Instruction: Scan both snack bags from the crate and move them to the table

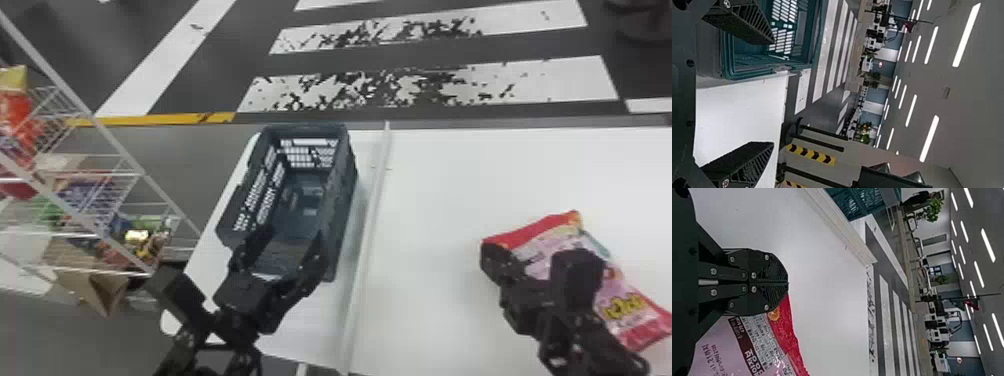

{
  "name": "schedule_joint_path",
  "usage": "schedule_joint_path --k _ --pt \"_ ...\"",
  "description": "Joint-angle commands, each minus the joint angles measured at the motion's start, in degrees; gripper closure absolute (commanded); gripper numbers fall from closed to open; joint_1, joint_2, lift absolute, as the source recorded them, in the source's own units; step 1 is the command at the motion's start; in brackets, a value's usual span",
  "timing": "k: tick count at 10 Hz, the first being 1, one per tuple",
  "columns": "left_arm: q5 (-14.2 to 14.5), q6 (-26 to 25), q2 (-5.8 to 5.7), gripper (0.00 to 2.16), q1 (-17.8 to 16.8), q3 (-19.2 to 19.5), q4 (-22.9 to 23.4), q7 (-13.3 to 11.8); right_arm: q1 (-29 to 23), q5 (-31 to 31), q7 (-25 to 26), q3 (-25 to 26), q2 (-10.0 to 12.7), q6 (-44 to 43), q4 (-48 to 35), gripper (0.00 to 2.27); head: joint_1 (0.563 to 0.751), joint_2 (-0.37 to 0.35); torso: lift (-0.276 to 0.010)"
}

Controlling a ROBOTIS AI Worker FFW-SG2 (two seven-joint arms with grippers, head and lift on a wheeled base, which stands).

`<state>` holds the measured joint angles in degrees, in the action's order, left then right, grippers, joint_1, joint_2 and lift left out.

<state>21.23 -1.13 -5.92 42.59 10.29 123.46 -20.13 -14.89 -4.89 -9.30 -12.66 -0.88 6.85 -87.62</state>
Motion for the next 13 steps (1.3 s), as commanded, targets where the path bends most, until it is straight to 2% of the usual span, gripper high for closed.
schedule_joint_path --k 1,3,5,8,11,13 --pt "0.2 0.6 0.03 0.08 0.0 0.0 -0.2 -0.3 0.6 -0.3 0.6 1.8 0.0 0.3 0.3 2.22 0.695 0.257 -0.087" --pt "0.2 0.8 0.11 0.08 0.2 0.0 -0.2 -0.4 1.1 -1.5 1.1 5.1 0.0 1.7 0.3 2.22 0.695 0.21 -0.087" --pt "0.2 0.8 0.11 0.08 0.2 0.0 -0.1 -0.4 -0.6 -3.4 0.4 7.6 -0.2 0.8 -0.3 2.22 0.695 0.175 -0.087" --pt "0.2 0.8 0.11 0.08 -0.2 -0.9 -0.2 -0.4 -7.1 -7.4 -1.4 8.5 -0.3 -0.2 -7.5 2.22 0.695 0.137 -0.087" --pt "0.2 0.8 0.11 0.07 -1.7 -1.9 -1.6 -0.4 -14.3 -9.8 -3.7 8.2 -0.4 0.3 -15.8 2.22 0.695 0.146 -0.087" --pt "0.2 0.8 0.11 0.07 -2.6 -2.4 -2.5 -0.4 -18.0 -13.0 -4.7 8.2 -0.4 1.7 -18.4 2.22 0.695 0.154 -0.087"
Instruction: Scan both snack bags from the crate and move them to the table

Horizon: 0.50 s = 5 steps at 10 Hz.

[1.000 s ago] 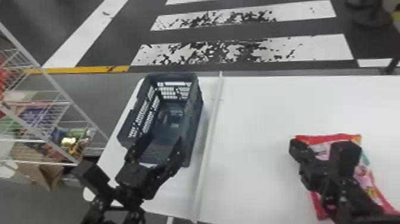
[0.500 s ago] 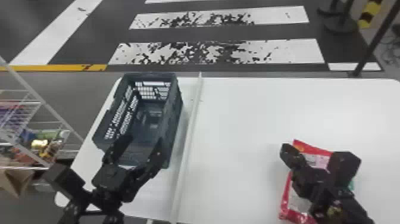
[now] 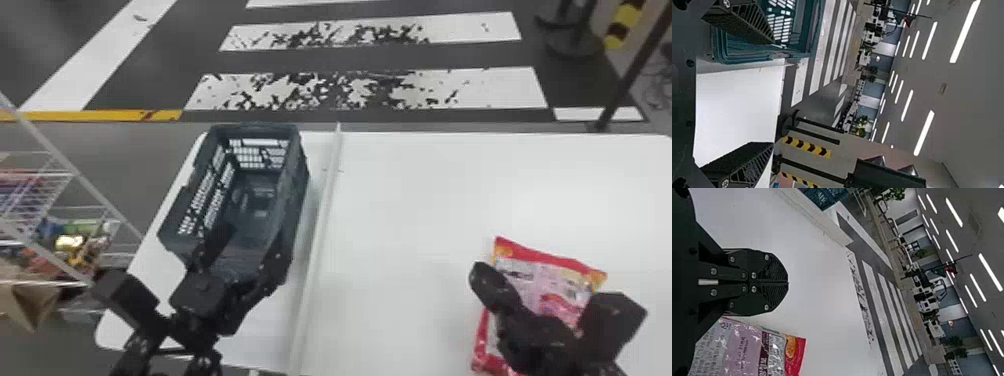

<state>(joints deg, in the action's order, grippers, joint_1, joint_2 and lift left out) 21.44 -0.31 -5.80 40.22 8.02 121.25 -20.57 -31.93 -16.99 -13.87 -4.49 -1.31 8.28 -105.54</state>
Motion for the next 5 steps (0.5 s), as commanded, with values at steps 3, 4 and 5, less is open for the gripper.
schedule_joint_path --k 3,4,5 --pt "0.0 0.0 0.0 0.07 -1.5 -1.0 -1.7 0.0 -3.1 -1.0 -0.6 -1.1 0.0 0.1 0.9 2.22 0.695 0.174 -0.087" --pt "0.0 0.0 -0.09 0.07 -1.5 -1.2 -1.9 0.0 -3.1 -0.8 -0.6 -1.2 0.0 -0.2 1.8 2.22 0.695 0.177 -0.087" --pt "0.0 0.0 -0.09 0.07 -1.5 -1.3 -2.0 0.0 -3.1 -0.4 -0.6 -1.2 -0.1 -0.2 2.8 2.22 0.695 0.18 -0.087"
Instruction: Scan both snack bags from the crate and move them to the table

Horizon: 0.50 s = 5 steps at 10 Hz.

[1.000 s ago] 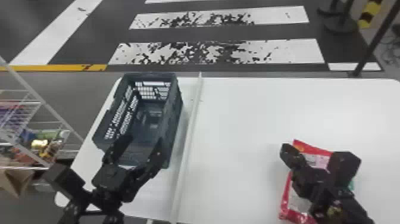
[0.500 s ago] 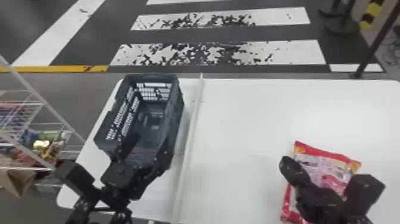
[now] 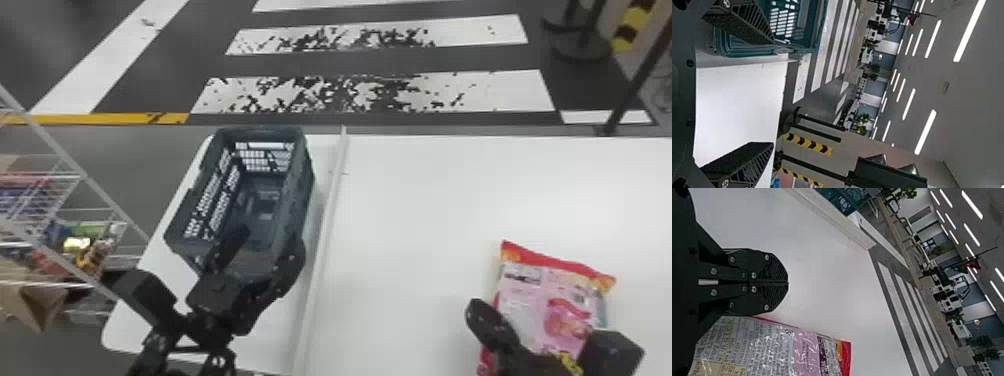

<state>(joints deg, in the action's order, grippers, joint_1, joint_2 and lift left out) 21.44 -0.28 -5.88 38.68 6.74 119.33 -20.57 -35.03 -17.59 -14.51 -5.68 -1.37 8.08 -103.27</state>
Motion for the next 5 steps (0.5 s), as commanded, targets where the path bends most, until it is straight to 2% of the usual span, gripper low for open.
schedule_joint_path --k 1,5 --pt "0.0 0.3 -0.09 0.07 0.0 -0.1 -0.1 0.0 0.1 0.3 0.0 0.1 -0.1 -0.2 1.5 2.22 0.695 0.179 -0.087" --pt "-0.1 1.4 -0.09 0.07 1.3 -0.1 0.5 -0.3 -0.5 -0.8 -0.2 3.0 -0.7 -0.7 2.4 2.22 0.695 0.156 -0.087"
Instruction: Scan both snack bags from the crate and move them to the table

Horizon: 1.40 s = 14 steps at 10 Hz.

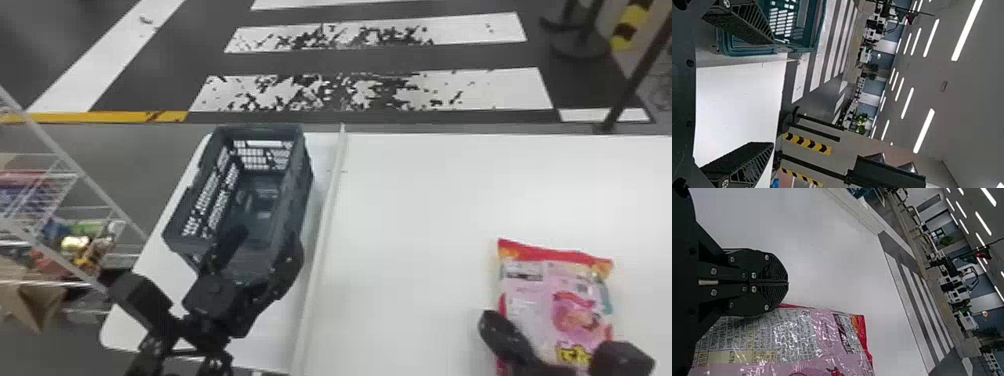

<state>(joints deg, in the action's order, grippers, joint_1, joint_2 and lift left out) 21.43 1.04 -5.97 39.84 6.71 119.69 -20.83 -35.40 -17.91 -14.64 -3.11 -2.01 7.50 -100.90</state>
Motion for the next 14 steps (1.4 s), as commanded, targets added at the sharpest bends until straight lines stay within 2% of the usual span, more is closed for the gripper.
schedule_joint_path --k 1,4,6,8,11,14 --pt "-0.1 0.1 0.09 0.07 0.2 -0.1 0.2 0.0 -0.4 -0.8 -0.6 1.2 -0.1 -0.2 -0.3 2.22 0.695 0.14 -0.087" --pt "-0.3 0.1 0.17 0.07 0.2 -0.8 0.3 0.0 -2.3 -2.8 -1.4 2.2 -0.2 0.2 -3.4 2.22 0.695 0.109 -0.087" --pt "-0.8 0.6 0.17 0.07 0.2 -0.8 0.2 0.1 -4.9 -4.2 -1.7 3.1 -0.5 1.1 -10.1 2.22 0.695 0.098 -0.087" --pt "-0.8 0.9 0.17 0.07 0.2 -0.8 0.3 0.1 -3.1 -4.3 -1.5 6.1 -0.5 1.6 -11.8 2.22 0.695 0.087 -0.087" --pt "-1.7 1.6 0.09 0.07 0.2 -0.9 0.4 0.5 4.0 -2.7 -1.6 11.4 -1.1 1.8 -4.1 2.22 0.695 -0.002 -0.087" --pt "-1.8 2.7 0.09 0.07 0.7 -0.1 0.4 0.6 6.7 -2.4 -2.9 12.2 -2.7 -1.4 3.6 2.22 0.695 -0.062 -0.087"
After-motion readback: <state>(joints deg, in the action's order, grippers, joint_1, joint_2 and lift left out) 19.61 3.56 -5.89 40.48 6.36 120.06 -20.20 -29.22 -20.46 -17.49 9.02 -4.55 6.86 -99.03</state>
